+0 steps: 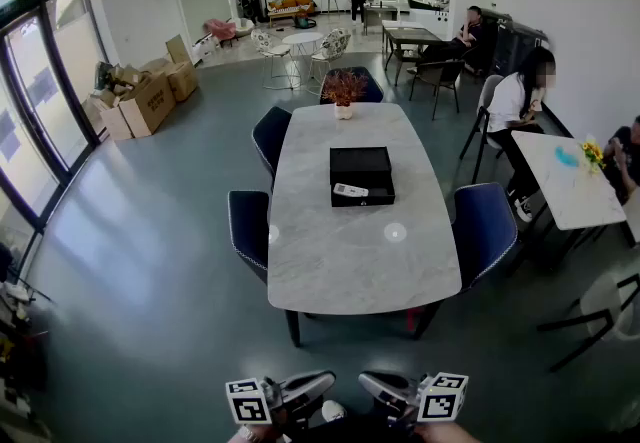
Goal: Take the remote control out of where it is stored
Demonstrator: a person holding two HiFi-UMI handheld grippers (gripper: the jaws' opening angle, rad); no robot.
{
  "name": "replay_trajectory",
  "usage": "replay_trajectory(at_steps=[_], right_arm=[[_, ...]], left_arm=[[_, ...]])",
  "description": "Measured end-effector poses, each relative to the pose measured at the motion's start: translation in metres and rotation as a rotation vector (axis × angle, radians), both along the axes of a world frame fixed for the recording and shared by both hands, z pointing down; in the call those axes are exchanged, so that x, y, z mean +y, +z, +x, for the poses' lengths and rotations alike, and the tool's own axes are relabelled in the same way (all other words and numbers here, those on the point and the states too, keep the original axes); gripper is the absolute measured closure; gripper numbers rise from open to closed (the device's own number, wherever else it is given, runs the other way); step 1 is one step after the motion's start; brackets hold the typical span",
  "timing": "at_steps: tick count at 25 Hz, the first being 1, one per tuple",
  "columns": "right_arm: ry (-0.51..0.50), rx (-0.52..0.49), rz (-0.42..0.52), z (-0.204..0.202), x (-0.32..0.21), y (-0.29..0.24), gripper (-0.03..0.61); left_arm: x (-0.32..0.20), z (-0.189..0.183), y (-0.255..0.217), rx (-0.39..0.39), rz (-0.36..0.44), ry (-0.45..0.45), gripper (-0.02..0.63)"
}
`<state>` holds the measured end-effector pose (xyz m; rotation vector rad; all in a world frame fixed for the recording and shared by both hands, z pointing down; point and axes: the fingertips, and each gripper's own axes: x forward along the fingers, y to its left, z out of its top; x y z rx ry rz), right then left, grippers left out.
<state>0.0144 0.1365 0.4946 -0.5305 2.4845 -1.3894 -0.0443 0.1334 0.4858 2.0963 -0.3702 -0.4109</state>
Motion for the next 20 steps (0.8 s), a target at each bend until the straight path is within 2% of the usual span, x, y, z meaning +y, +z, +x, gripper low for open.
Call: replay_trajectory(at_steps=[10, 20], right_arm=[[-0.002, 0.012, 0.005, -0.0031, 0.0001, 0.0046, 0.569], [0.009, -0.040, -0.009, 0.0013, -0.0048, -0.0008, 0.569]], left_arm=[[-0.0003, -0.0028, -0.0013, 0.011, 0.002, 0.001, 0.607], [-0.0008, -0.0033, -0.0034, 0.013, 0.004, -0.001, 0.608]])
